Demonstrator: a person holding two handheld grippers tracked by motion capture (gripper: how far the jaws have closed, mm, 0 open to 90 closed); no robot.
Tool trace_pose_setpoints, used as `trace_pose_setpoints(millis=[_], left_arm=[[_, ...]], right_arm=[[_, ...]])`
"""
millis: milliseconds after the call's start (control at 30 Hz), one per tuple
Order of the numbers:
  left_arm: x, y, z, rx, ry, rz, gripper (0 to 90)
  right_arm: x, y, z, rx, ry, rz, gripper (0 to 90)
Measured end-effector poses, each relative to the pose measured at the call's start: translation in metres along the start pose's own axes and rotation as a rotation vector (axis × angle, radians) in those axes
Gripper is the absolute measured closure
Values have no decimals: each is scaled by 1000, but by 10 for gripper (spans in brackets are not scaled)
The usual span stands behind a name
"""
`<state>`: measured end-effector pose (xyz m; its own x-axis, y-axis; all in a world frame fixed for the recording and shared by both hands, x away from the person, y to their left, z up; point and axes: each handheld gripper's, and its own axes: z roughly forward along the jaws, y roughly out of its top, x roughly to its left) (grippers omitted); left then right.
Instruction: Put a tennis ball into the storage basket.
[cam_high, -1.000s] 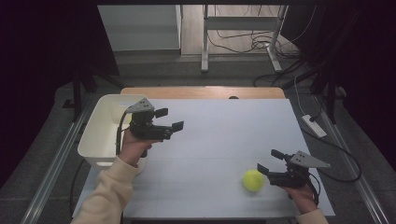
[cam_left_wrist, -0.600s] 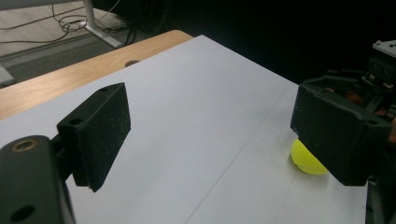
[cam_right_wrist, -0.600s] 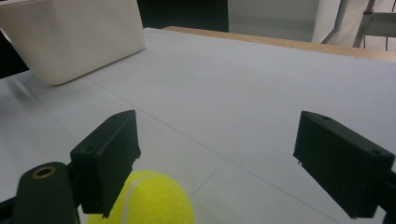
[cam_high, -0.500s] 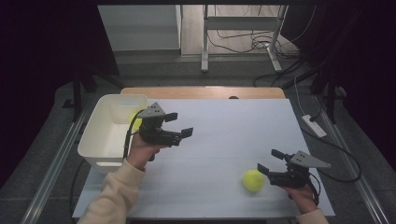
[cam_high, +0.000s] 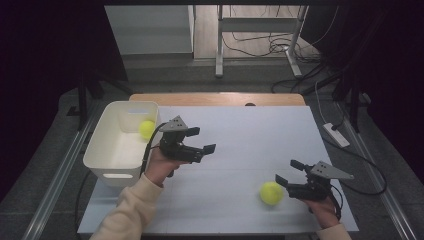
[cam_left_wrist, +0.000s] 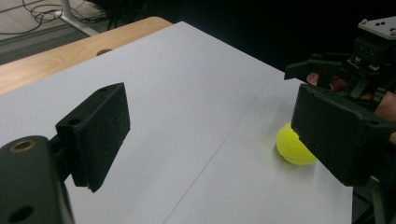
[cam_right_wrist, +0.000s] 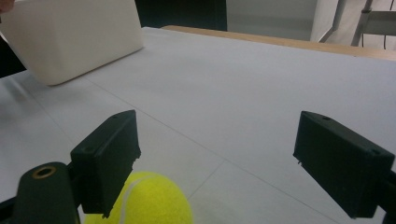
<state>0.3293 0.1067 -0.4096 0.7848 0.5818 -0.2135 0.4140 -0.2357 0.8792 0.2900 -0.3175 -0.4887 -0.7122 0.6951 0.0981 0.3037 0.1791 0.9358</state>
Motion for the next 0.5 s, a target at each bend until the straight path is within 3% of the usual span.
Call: trace_pose_setpoints(millis=[500], left_arm=[[-12,-10,25,44,-13,21,105]], right_arm=[[0,0,2,4,-2,0,140]])
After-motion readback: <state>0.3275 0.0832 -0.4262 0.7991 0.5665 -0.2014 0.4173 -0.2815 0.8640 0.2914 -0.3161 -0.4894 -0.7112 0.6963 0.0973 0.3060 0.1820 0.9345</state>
